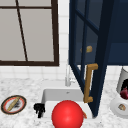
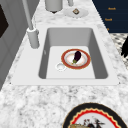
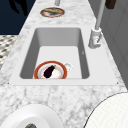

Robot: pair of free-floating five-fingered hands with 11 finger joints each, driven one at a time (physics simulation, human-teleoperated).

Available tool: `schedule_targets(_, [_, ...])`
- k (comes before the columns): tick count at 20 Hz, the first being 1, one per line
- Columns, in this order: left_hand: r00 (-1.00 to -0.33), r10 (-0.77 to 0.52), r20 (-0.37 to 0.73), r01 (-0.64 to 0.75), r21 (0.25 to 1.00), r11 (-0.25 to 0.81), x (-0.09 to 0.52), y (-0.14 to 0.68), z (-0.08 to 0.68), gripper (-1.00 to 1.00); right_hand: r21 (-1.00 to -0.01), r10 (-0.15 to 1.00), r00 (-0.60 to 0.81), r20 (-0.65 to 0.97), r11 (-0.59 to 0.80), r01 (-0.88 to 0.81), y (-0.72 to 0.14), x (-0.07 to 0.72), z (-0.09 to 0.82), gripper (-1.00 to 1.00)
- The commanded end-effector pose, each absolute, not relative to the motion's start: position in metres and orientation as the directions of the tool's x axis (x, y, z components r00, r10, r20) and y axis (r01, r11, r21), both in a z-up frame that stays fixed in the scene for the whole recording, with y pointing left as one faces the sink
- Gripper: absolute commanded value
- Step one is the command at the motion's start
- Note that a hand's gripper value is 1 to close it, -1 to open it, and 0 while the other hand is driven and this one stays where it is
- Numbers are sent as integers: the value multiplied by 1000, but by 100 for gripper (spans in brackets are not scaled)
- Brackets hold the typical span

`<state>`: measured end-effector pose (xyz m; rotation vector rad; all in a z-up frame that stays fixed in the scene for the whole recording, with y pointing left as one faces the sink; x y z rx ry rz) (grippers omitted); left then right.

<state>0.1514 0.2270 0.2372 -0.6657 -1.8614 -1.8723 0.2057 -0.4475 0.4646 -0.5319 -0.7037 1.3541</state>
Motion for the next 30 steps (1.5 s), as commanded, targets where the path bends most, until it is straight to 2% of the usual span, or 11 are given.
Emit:
schedule_targets(1, [-799, 40, 600, 599, 800, -19, 151, 227, 237, 0, -750, 979, 95, 183, 201, -630, -463, 206, 439, 100])
schedule_targets(11, [-799, 40, 600, 599, 800, -19, 151, 227, 237, 0, -727, 975, 98, 199, 214, -652, -504, 248, 352, 100])
schedule_targets(30, [-799, 40, 600, 599, 800, -19, 151, 227, 237, 0, -737, 978, 62, 199, 191, -648, -588, 385, 190, 100])
